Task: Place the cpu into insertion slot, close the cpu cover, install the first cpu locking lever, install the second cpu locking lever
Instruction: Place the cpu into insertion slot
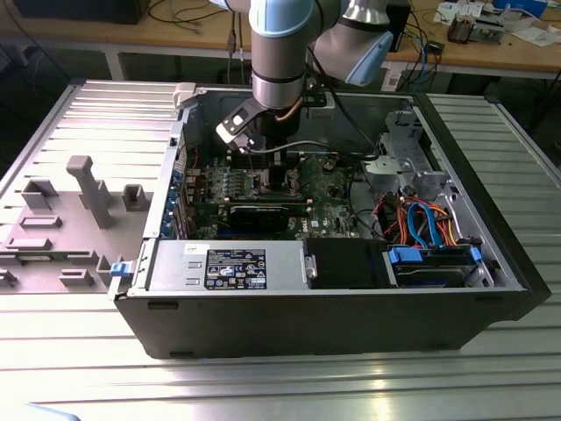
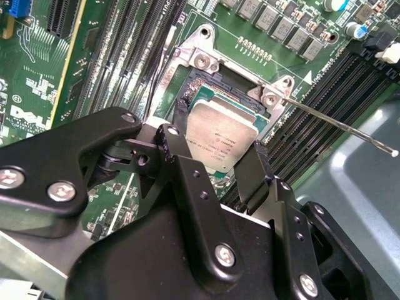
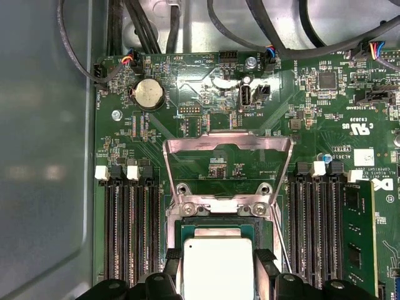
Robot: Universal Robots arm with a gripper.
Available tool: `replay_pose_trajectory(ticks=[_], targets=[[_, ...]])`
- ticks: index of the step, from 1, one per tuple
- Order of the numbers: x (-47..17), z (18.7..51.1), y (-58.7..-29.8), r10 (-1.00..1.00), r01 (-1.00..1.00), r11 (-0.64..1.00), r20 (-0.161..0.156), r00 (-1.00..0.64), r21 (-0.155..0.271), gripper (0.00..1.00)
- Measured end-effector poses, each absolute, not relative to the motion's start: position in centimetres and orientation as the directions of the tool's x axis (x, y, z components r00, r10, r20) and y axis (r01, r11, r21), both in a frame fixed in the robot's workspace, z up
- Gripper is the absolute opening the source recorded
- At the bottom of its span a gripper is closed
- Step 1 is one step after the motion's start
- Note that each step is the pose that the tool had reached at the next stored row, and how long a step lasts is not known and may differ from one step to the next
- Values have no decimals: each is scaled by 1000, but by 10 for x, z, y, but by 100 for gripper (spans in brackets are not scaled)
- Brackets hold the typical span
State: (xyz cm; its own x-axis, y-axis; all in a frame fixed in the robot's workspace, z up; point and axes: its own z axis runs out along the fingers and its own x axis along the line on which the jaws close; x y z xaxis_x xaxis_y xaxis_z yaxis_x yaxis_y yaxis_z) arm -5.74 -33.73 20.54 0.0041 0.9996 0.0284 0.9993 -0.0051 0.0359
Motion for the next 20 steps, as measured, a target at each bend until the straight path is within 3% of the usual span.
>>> replay_pose_trajectory(ticks=[20], targets=[[-59, 197, -338, 1000, 999, -4, 15, 3, 35, 55]])
